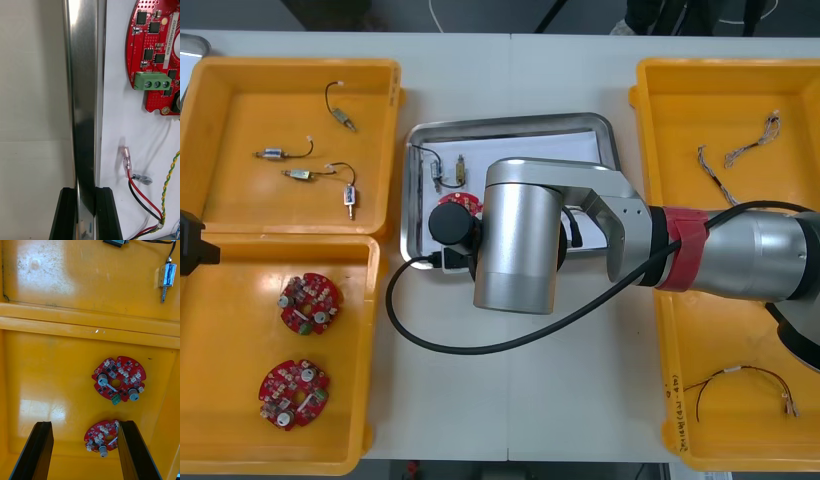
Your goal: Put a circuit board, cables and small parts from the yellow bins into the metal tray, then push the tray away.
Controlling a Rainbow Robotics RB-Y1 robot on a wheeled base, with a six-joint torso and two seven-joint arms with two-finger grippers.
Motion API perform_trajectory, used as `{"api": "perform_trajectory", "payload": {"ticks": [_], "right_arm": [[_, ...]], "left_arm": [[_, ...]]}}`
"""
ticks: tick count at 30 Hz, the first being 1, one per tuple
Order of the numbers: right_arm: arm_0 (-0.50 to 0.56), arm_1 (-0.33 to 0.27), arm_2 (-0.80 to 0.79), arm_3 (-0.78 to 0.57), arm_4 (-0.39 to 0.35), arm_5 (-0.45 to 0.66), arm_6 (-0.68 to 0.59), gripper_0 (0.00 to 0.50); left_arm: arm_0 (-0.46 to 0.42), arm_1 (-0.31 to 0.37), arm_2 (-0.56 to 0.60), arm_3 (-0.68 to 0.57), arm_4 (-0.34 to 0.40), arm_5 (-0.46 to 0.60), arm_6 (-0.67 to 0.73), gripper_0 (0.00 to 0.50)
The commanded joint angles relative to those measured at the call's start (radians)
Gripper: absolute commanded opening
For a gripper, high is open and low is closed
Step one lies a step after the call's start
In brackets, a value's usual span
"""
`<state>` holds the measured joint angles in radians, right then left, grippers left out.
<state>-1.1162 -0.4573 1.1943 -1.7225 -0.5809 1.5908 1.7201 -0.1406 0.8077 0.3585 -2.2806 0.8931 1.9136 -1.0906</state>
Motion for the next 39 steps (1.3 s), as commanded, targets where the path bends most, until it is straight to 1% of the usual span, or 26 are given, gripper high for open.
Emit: {"api": "perform_trajectory", "payload": {"ticks": [1,8,13,21,29,39], "right_arm": [[-0.062,-0.015,-0.025,0.017,0.004,-0.012,0.058,0.000],[-0.108,-0.011,-0.025,0.061,0.000,-0.022,0.079,0.000],[-0.149,-0.004,-0.027,0.107,-0.025,-0.028,0.091,0.000],[-0.172,0.000,-0.038,0.175,-0.028,-0.055,0.113,0.000],[-0.205,0.040,-0.059,0.261,-0.028,-0.081,0.128,0.000],[-0.231,0.057,-0.067,0.316,-0.028,-0.132,0.147,0.000]], "left_arm": [[0.018,0.044,-0.010,-0.016,-0.006,0.006,-0.080,0.500],[0.018,0.044,-0.010,-0.016,-0.006,0.006,-0.080,0.500],[0.018,0.044,-0.010,-0.016,-0.006,0.006,-0.080,0.500],[0.018,0.044,-0.010,-0.016,-0.006,0.006,-0.080,0.500],[0.018,0.044,-0.010,-0.016,-0.006,0.006,-0.080,0.500],[0.018,0.044,-0.010,-0.016,-0.006,0.006,-0.080,0.500]]}}
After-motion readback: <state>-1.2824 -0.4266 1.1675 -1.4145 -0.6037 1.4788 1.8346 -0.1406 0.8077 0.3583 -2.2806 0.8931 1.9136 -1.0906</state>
